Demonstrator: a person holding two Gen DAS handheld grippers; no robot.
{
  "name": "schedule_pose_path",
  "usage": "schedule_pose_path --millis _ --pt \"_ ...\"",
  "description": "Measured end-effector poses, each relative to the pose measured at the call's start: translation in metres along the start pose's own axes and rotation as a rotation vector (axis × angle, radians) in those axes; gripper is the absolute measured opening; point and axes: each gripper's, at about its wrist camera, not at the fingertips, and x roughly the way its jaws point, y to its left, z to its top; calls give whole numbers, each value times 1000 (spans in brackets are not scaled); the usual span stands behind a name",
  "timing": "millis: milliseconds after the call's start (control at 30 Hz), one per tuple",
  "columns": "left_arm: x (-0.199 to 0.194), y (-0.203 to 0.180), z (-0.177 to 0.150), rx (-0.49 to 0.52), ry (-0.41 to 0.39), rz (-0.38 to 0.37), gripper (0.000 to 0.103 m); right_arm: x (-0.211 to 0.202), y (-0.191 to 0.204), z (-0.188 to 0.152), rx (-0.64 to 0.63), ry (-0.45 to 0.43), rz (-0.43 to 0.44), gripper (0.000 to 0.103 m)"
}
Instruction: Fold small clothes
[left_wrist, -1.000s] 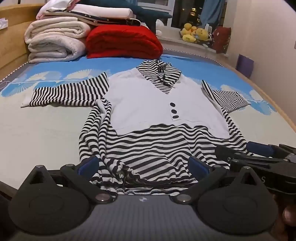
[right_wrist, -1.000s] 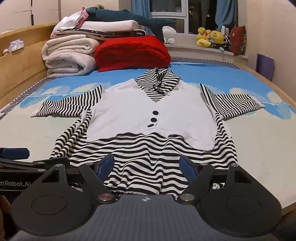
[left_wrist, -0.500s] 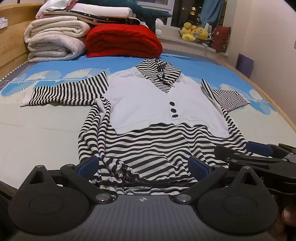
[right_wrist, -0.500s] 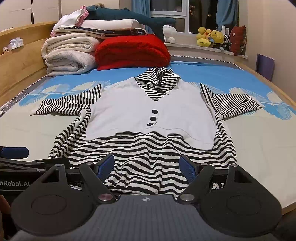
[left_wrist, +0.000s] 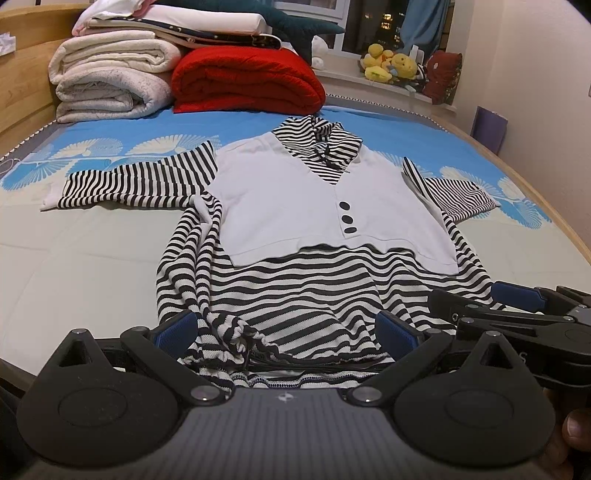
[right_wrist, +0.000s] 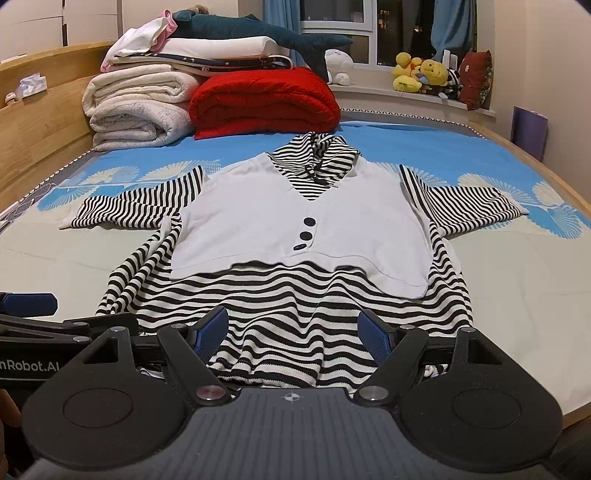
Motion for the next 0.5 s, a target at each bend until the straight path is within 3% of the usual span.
schedule_pose_path --millis 200,333,433,500 --pt "0 -1 -1 3 -2 -6 102 0 0 0 -1 -2 -3 79" --pt "-2 3 3 -6 -12 2 100 -2 -2 0 -21 -41 -70 78" --pt "-4 20 21 -27 19 0 99 -8 -25 12 60 -55 -97 76" --pt "-1 31 42 15 23 13 99 -14 -46 30 78 -84 -111 76"
